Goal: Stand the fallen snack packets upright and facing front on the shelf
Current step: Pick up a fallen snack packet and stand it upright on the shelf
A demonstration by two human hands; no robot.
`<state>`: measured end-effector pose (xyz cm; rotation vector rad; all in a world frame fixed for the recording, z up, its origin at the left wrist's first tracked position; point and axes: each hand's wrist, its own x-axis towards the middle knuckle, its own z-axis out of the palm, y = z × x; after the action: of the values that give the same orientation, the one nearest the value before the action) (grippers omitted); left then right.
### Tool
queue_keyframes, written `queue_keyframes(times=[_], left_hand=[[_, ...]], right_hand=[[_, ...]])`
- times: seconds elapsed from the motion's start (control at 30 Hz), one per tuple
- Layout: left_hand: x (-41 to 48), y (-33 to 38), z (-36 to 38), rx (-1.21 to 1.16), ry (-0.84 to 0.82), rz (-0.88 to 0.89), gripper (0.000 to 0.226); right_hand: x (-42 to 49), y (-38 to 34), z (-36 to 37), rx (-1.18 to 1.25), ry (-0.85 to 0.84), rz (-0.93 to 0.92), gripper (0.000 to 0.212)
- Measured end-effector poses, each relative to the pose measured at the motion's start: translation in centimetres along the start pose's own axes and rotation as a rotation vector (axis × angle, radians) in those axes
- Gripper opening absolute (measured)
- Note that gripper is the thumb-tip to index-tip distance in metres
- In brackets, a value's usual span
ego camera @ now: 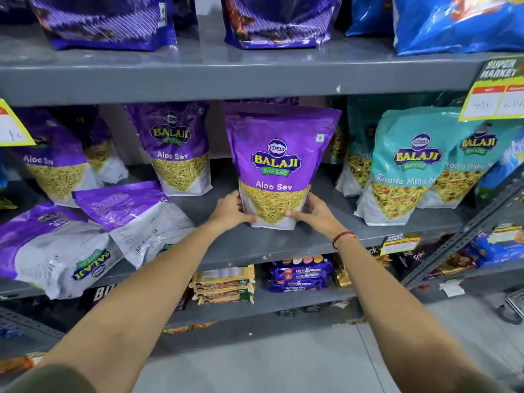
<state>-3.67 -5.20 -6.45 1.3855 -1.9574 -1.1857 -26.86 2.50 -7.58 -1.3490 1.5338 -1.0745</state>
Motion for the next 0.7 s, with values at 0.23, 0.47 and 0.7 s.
queue_keyframes(times=[0.23,0.47,0.7], left_hand=[[-0.9,0.6,2.1,0.026,0.211,0.033,0.052],[-2.5,0.2,2.4,-0.011,0.192,0.064,0.053],[-3.4,0.7,1.6,0.096,0.128,0.073,0.055]], right_hand=[[0.2,-0.9,-0.8,0.061,0.006,-0.017,0.046],[-1.8,0.4,-0.1,0.096,0.049,-0.019,0.045],[-3.0,0.5,0.2,-0.026,0.132,0.048,0.038]])
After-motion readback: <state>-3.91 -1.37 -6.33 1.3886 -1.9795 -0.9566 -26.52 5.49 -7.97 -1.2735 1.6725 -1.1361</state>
